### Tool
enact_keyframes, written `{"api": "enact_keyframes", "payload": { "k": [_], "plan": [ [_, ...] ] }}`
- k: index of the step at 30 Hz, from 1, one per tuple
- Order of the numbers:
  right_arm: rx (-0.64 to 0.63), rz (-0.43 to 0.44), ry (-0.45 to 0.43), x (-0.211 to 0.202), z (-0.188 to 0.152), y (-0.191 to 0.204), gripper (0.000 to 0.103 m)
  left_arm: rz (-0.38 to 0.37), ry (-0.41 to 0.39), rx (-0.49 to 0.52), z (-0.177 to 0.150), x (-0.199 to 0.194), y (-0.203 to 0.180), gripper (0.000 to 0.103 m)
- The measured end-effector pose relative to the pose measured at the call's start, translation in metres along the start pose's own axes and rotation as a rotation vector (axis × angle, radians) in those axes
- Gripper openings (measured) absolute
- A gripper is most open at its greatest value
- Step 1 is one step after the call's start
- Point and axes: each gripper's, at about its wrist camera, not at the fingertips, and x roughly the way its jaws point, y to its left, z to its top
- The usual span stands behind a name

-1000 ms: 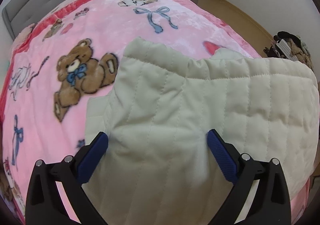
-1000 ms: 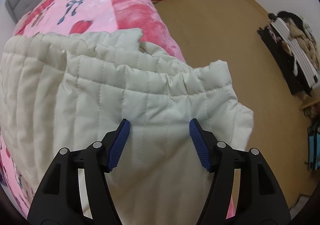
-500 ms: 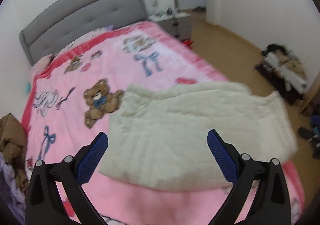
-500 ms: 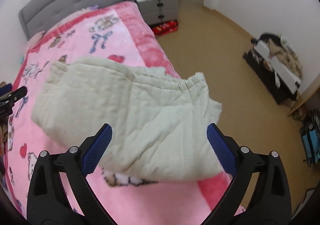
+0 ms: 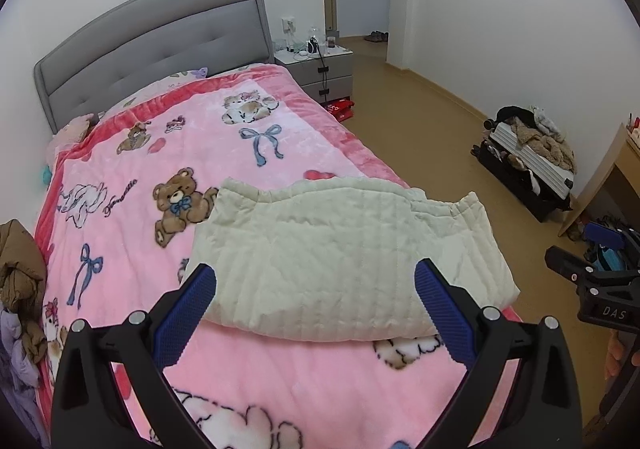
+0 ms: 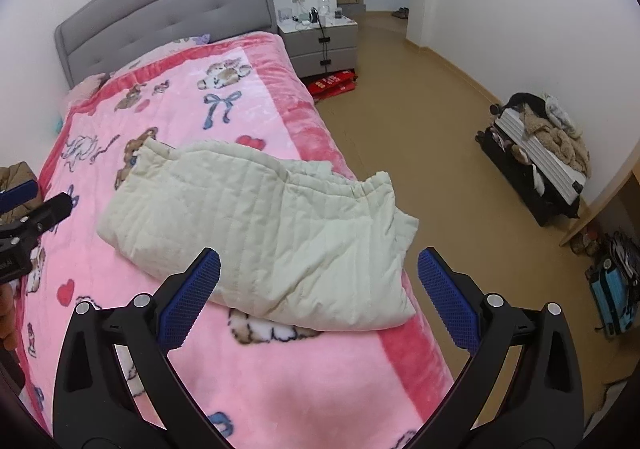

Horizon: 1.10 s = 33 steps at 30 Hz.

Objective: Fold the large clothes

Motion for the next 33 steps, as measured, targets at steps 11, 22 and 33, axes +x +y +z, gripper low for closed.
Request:
{"api": "enact_keyframes", "payload": {
  "k": [11, 22, 33],
  "plan": [
    [0.023, 0.017, -0.06, -0.027, -0.02, 0.008, 0.095, -0.023, -0.047, -0.04, -0.015, -0.018, 0.0, 0.098],
    [0.019, 0.038, -0.034, -0.035, -0.033, 0.017, 0.095, -0.002, -0.068, 0.023, -0.032, -0.028, -0.018, 0.098],
    [-0.008, 0.036, -0.025, -0.042, -0.036, 0.022, 0.095, -0.005, -0.061, 0.037, -0.039, -0.034, -0.023, 0.098]
  ]
}}
